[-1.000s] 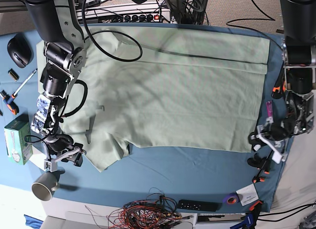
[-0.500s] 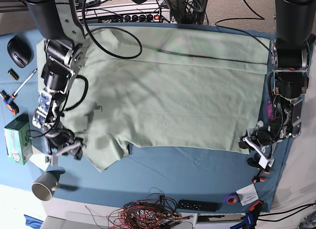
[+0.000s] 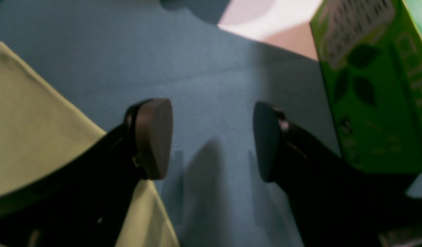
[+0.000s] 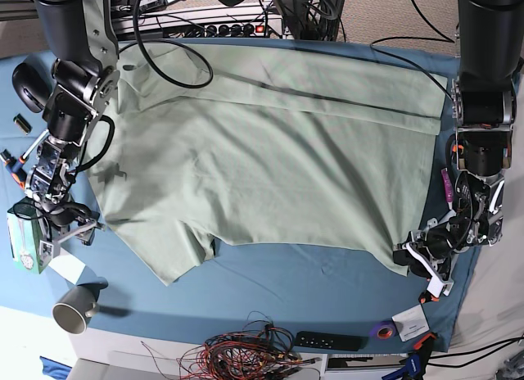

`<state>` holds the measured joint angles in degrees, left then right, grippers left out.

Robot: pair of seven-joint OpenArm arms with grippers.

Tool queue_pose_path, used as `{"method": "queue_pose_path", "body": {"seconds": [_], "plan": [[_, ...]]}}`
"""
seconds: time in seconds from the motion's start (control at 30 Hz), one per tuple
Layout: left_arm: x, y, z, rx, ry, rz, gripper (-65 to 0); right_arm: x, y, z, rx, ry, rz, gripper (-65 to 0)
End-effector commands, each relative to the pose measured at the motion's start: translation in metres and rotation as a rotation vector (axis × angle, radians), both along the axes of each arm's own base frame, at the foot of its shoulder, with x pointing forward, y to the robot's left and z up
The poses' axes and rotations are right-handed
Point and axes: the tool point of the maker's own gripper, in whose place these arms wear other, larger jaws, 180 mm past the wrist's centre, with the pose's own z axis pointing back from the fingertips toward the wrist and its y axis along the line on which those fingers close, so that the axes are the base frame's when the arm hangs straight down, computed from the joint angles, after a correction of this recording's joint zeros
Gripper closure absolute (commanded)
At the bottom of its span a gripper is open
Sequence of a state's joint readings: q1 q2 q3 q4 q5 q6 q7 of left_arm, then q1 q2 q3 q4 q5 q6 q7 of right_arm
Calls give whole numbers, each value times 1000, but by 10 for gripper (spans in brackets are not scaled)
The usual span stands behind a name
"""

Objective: Fold the T-shirt properly
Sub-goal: 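Grasp the hem corners with both grippers and lift them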

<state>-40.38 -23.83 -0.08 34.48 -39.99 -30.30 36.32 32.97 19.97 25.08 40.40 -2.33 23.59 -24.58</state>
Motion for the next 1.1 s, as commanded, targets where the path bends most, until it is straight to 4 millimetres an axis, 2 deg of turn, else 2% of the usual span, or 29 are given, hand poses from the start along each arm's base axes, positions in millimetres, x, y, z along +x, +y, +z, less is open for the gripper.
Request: {"method": "queue_pose_path", "body": {"seconds": [0.0, 0.1, 0.23, 0.33, 0.5, 0.77, 0.8, 0.83, 0.87, 0.9, 1.07], "plan": [[18, 6, 30, -7, -82, 13, 0, 9, -2, 19, 7, -61, 7, -370], [18, 8, 30, -4, -81, 15, 0, 1, 8, 2, 44, -47, 13, -370], [17, 9, 29, -2, -80, 15, 0, -9, 31, -20, 113, -36, 48, -370], [17, 9, 29, -2, -79, 14, 0, -13, 45, -30, 139, -38, 77, -370], [17, 9, 29, -2, -79, 14, 0, -9, 68, -32, 192, -54, 129, -370], [16, 8, 29, 3, -82, -1, 0, -8, 84, -37, 244, -49, 135, -360], [16, 8, 29, 3, -82, -1, 0, -8, 85, -37, 246, -49, 136, -309], [16, 8, 29, 3, -82, -1, 0, -8, 85, -37, 246, -50, 136, -216], [16, 8, 29, 4, -81, -1, 0, -8, 85, -37, 245, -51, 136, -86], [15, 8, 28, 3, -79, -1, 0, -8, 84, -37, 244, -50, 136, 0], [6, 8, 18, 2, -68, -17, 0, -6, 78, -28, 231, -90, 144, 0]]}}
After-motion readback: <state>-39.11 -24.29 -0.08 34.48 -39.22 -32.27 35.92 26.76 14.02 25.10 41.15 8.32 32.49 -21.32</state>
